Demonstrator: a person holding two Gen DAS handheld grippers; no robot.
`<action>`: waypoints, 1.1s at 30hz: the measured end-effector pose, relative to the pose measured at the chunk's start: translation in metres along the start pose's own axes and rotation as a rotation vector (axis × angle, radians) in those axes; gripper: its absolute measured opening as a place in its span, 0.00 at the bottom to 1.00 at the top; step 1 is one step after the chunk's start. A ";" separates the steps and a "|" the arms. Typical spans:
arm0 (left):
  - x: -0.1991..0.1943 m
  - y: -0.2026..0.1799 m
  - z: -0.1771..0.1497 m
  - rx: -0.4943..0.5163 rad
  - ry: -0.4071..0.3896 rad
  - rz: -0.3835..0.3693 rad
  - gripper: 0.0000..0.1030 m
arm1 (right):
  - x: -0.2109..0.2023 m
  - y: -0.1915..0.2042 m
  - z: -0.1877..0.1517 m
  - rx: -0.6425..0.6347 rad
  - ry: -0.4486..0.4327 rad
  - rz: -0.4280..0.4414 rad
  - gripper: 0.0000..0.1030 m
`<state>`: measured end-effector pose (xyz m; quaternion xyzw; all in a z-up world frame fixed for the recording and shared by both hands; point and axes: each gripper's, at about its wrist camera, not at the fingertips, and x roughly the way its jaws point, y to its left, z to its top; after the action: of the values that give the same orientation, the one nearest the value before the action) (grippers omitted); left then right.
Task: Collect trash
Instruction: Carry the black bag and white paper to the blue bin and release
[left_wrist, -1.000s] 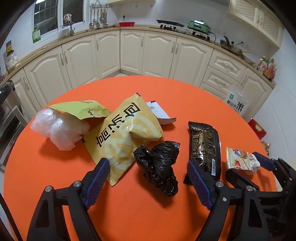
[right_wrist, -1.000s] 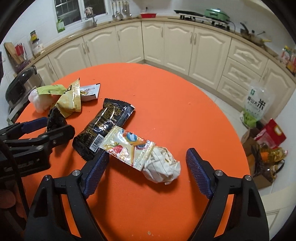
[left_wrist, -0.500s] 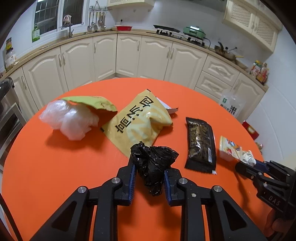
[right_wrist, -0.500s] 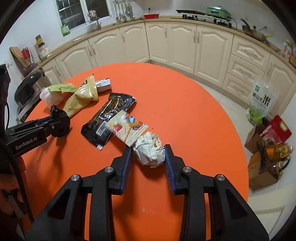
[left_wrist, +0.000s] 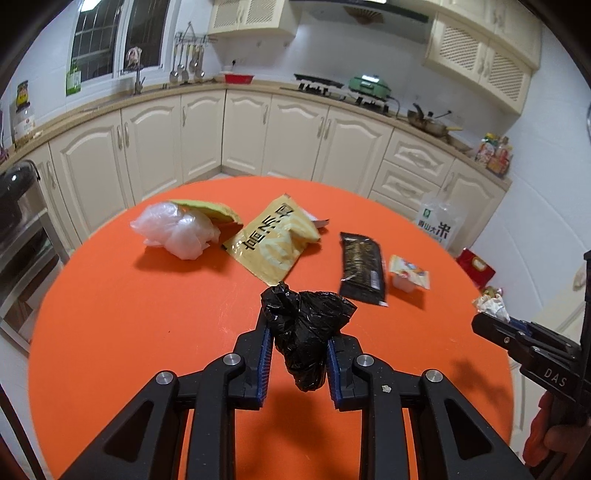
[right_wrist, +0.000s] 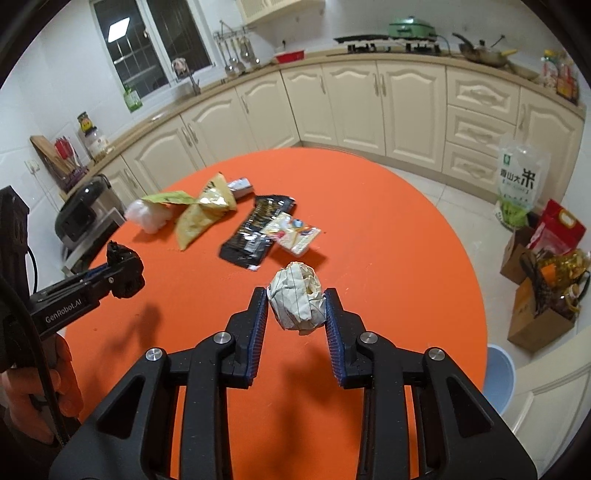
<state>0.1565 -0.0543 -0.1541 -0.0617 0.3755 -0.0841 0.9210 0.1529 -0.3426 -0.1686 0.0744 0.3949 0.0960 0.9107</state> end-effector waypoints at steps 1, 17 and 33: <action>-0.008 -0.003 -0.002 0.011 -0.012 -0.002 0.20 | -0.006 0.002 -0.001 0.001 -0.010 0.001 0.28; -0.087 -0.125 -0.026 0.206 -0.143 -0.132 0.21 | -0.134 -0.033 -0.031 0.099 -0.229 -0.086 0.28; -0.002 -0.331 -0.039 0.385 -0.005 -0.403 0.21 | -0.218 -0.210 -0.075 0.368 -0.272 -0.380 0.28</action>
<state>0.0920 -0.3801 -0.1217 0.0409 0.3305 -0.3354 0.8812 -0.0237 -0.5924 -0.1104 0.1753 0.2869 -0.1606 0.9280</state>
